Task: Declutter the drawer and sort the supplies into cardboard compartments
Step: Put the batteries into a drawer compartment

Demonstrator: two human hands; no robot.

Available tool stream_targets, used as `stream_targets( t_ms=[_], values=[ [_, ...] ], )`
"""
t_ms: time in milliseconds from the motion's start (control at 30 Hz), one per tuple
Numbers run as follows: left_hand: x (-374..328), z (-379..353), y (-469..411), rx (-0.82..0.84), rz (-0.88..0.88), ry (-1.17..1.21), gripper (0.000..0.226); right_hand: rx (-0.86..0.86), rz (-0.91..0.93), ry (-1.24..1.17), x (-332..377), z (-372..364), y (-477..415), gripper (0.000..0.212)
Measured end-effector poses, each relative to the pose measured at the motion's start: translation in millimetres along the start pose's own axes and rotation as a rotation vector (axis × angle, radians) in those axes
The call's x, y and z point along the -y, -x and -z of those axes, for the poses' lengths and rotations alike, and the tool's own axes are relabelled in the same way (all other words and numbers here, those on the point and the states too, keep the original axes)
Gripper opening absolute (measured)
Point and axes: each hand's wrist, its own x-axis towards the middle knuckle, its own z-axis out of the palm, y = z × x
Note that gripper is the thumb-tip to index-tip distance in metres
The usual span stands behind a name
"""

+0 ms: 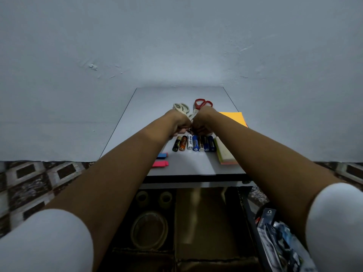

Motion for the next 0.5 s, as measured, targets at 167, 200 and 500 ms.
stream_targets(
  t_ms=[167, 200, 500],
  values=[
    [-0.5, 5.2, 8.4, 0.015, 0.024, 0.071, 0.024, 0.017, -0.113, -0.165, 3.2, -3.3, 8.5, 0.006],
    [0.2, 5.0, 9.4, 0.01, 0.011, 0.066, 0.023, -0.009, -0.098, -0.197, 3.4, -5.2, 7.2, 0.006],
    [2.9, 6.1, 8.6, -0.05, -0.083, -0.056, 0.02, -0.045, -0.001, -0.148, 3.6, -7.6, 9.5, 0.008]
  ],
)
